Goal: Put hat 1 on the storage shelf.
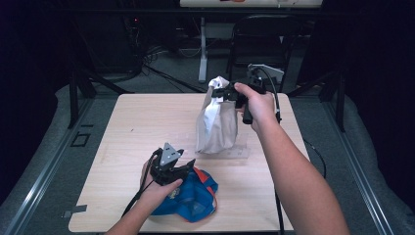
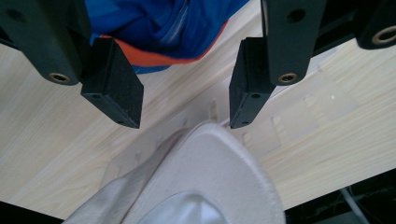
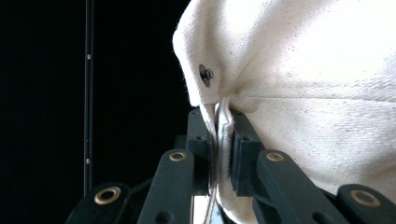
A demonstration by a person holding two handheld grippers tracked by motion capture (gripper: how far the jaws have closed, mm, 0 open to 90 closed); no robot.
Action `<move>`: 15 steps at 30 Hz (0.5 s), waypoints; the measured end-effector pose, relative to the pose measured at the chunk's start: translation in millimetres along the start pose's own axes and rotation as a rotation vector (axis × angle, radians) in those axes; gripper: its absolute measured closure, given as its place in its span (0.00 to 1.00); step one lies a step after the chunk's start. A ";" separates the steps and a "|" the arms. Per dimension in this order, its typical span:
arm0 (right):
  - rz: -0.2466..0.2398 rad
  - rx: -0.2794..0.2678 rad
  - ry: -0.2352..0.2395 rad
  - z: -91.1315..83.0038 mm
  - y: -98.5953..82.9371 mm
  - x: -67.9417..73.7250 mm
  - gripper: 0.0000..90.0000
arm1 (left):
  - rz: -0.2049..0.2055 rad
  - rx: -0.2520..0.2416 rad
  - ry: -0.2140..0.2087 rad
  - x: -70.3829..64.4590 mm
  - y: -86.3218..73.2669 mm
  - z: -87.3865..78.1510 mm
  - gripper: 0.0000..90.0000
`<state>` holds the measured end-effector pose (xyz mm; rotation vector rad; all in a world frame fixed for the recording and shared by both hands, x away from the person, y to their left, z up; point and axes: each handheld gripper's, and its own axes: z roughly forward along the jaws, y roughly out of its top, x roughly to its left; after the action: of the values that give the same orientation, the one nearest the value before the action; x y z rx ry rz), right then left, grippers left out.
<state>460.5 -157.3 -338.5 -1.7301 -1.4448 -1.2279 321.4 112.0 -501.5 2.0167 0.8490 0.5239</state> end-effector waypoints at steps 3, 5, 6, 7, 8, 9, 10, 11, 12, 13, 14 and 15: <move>-0.004 -0.001 -0.004 0.2 0.0 -0.1 0.91 | 0.013 0.006 -0.015 -6.9 5.4 5.4 0.50; -0.010 0.003 -0.005 0.4 -0.3 0.1 0.91 | 0.025 0.007 -0.013 -12.2 8.7 10.6 0.50; -0.003 -0.007 -0.006 1.2 -0.8 1.1 0.91 | 0.032 0.009 -0.010 -14.1 9.8 12.7 0.50; -0.005 -0.007 -0.007 1.0 -0.8 1.1 0.91 | 0.041 0.012 -0.005 -15.6 10.9 14.6 0.49; -0.013 0.000 -0.008 0.3 -0.6 0.5 0.91 | 0.044 0.013 -0.004 -17.1 11.7 16.4 0.49; -0.011 -0.001 -0.007 0.0 -0.5 0.2 0.91 | 0.047 0.015 0.001 -18.3 12.4 18.3 0.49; -0.011 -0.002 -0.008 -0.2 -0.5 0.0 0.91 | 0.051 0.018 0.008 -19.4 13.0 20.2 0.49; -0.010 -0.005 -0.008 -0.4 -0.6 -0.2 0.91 | 0.058 0.019 0.015 -20.2 13.3 22.4 0.49; -0.009 -0.006 -0.006 -0.5 -0.7 -0.4 0.91 | 0.060 0.025 0.018 -20.9 13.7 24.3 0.49; -0.010 -0.004 -0.006 -0.7 -0.9 -0.6 0.91 | 0.069 0.028 0.024 -21.1 13.8 26.0 0.51; -0.010 -0.003 -0.007 -0.9 -1.1 -0.7 0.91 | 0.075 0.030 0.029 -21.5 13.8 27.7 0.53; -0.010 -0.003 -0.006 -1.0 -1.3 -1.0 0.91 | 0.083 0.026 0.041 -21.9 13.7 28.7 0.57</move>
<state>459.0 -158.3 -339.1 -1.7310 -1.4578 -1.2318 329.7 74.7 -506.5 2.0779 0.8032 0.6052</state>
